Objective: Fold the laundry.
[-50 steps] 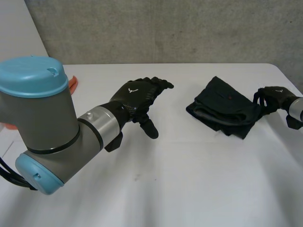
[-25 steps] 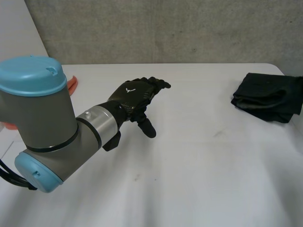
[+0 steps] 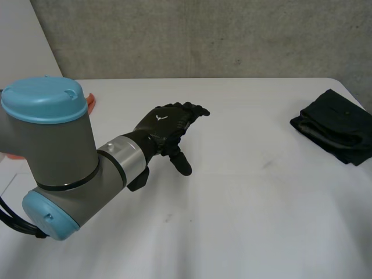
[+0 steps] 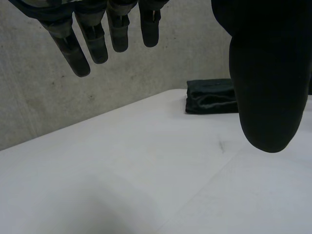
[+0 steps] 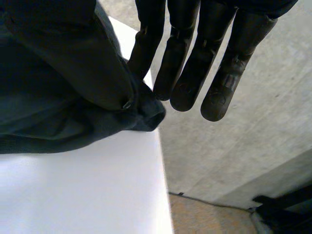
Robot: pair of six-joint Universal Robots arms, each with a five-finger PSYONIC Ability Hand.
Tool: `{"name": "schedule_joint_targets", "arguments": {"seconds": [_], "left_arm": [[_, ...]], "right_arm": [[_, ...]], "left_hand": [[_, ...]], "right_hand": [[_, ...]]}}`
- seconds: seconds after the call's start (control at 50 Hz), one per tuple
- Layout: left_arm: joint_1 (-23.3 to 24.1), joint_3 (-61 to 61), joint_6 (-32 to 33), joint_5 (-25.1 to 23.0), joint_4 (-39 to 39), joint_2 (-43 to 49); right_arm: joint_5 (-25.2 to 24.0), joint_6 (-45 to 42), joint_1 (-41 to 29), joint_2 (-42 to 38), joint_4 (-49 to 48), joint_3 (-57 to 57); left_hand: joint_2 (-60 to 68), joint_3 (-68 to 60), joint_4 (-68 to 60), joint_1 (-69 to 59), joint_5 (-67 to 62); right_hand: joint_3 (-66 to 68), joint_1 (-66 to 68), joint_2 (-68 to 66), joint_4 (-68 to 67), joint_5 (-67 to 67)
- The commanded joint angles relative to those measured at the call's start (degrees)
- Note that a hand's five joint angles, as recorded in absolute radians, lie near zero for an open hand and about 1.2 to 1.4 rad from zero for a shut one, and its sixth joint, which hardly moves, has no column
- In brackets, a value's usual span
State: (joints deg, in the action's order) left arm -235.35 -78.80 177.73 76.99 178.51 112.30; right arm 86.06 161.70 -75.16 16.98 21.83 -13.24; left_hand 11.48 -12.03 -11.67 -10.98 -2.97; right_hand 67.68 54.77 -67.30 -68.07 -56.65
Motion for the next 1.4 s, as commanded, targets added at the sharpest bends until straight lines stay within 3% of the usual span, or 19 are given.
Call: {"name": "schedule_joint_targets", "arguments": {"seconds": [0.02,0.06,0.08,0.1,0.16,0.3,0.42,0.64,0.84,0.96,1.06,1.24,1.4], "left_arm": [[0.07,-0.04,-0.01,0.00,0.00,-0.06],[-0.02,-0.04,-0.01,0.00,0.00,-0.06],[0.07,-0.04,-0.01,0.00,0.00,-0.15],[0.07,-0.04,-0.01,0.00,0.00,-0.15],[0.07,-0.13,-0.01,0.00,0.00,-0.15],[0.07,-0.74,-0.01,0.00,0.00,-0.24],[0.07,-1.36,-0.10,0.00,0.09,-0.24],[0.07,-1.71,-0.10,0.00,0.62,-0.15],[-0.02,-1.71,-0.10,0.00,0.62,-0.06],[-0.11,-1.80,-0.10,0.00,0.62,-0.15],[-0.02,-2.15,-0.10,-0.09,0.88,-0.15],[-0.02,-2.32,-0.10,-0.09,0.88,-0.24],[-0.02,-2.41,-0.19,-0.09,0.88,-0.15]], "right_arm": [[-5.45,0.98,1.42,5.16,0.67,-8.63],[-6.95,0.98,1.69,7.19,0.50,-10.75],[-7.65,0.29,1.77,8.32,0.23,-12.14],[-7.92,0.19,1.86,8.68,0.23,-12.51],[-9.32,-0.42,1.78,9.73,-0.29,-13.82],[-17.40,-8.94,1.86,12.46,-0.91,-20.32],[-25.05,-17.99,3.44,19.31,-6.35,-33.32],[-27.61,-22.31,5.99,24.94,-23.41,-47.84],[-27.08,-19.33,6.78,24.94,-23.68,-45.03],[-26.82,-6.77,7.05,25.47,-21.66,-38.54],[-27.61,1.33,7.22,23.55,-14.64,-29.66],[-26.12,1.60,7.31,13.71,-2.59,-16.48],[-24.53,-0.85,6.87,9.22,-0.56,-14.71]], "left_hand": [[-0.76,1.31,0.95,0.26,2.25],[-0.93,1.48,1.12,0.43,2.42],[-0.76,1.31,0.95,0.26,2.25],[-0.76,1.31,0.95,0.26,2.25],[-0.76,1.31,0.95,0.26,2.25],[-0.93,1.48,1.12,0.43,2.42],[-0.93,1.48,1.12,0.42,2.42],[-0.93,1.48,1.12,0.43,2.42],[-0.93,1.48,1.12,0.43,2.42],[-0.93,1.48,1.12,0.43,2.42],[-0.93,1.48,1.12,0.43,2.42],[-0.93,1.48,1.12,0.43,2.42],[-0.93,1.48,1.12,0.43,2.42]], "right_hand": [[6.05,18.96,-6.43,-5.66,-7.09],[-7.56,5.35,7.18,7.96,6.53],[-32.78,-19.87,32.40,33.17,31.75],[-42.19,-29.28,41.81,42.59,41.16],[-57.68,-44.77,57.30,58.07,56.65],[-57.68,-44.77,57.30,58.07,56.65],[-57.68,-44.77,57.30,58.07,56.65],[-57.68,-44.77,57.30,58.07,56.65],[-57.68,-44.77,57.30,58.07,56.65],[-57.68,-44.77,57.30,58.07,56.65],[-57.68,-44.77,57.30,58.07,56.65],[-57.68,-44.77,57.30,58.07,56.65],[-57.68,-44.77,57.30,58.07,56.65]]}}
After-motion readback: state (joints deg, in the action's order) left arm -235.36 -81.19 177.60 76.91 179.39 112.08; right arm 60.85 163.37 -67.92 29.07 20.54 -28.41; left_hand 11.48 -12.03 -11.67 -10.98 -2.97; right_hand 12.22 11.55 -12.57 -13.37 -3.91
